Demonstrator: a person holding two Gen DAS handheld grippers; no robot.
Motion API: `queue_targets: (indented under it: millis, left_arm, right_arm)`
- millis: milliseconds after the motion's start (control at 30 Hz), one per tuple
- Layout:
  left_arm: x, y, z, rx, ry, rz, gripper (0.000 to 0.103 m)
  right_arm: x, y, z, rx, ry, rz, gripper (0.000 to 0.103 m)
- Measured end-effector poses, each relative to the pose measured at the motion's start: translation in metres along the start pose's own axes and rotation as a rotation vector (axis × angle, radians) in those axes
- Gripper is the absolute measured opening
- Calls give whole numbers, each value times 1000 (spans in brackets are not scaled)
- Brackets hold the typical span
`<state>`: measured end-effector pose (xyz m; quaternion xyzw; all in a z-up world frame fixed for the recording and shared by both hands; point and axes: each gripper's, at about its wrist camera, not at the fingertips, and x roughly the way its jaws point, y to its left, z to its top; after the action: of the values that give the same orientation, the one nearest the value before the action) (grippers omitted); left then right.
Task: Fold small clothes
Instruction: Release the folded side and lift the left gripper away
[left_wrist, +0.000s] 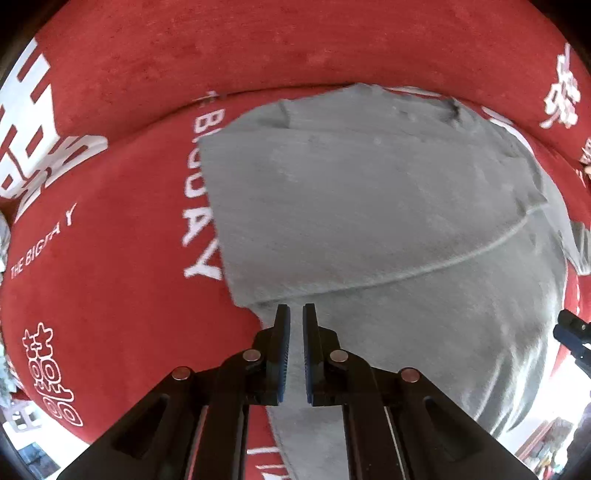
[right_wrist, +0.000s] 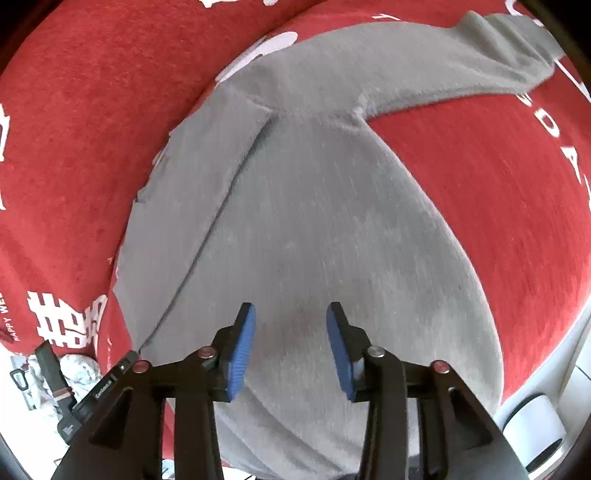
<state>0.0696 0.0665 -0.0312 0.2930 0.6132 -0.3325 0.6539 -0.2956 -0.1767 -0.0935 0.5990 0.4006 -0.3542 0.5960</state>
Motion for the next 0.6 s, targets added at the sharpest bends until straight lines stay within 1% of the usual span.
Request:
queue_targets:
  millis: [67, 100, 133, 233, 333, 400, 433, 467, 500, 600]
  left_arm:
    - [1, -8, -3, 19, 11, -5, 8]
    - [3, -12, -4, 30, 16, -3, 8]
    - [-4, -25, -10, 36, 20, -2, 8]
    - [2, -35, -12, 56, 39, -5, 8]
    - [6, -42, -12, 51, 55, -7, 8]
    - [6, -49, -11, 37, 61, -18, 8]
    - [6, -52, -11, 34, 62, -20, 8]
    - [6, -55, -11, 32, 62, -20, 8]
    - [6, -59, -10, 29, 60, -18, 8]
    - [7, -70, -7, 7, 70, -17, 8]
  right_arm:
    - [0, 0, -4, 3, -3, 7, 49]
    - [1, 0, -4, 1, -4, 9, 49]
    - [1, 0, -4, -1, -4, 10, 49]
    - [1, -5, -3, 0, 3, 14, 49]
    - [1, -8, 5, -5, 7, 26, 49]
    - [2, -7, 19, -11, -6, 16, 49]
    - [2, -6, 26, -15, -17, 24, 47]
    - [1, -3, 35, -24, -36, 41, 28]
    - [2, 1, 47, -37, -49, 54, 13]
    - [10, 10, 80, -27, -60, 72, 13]
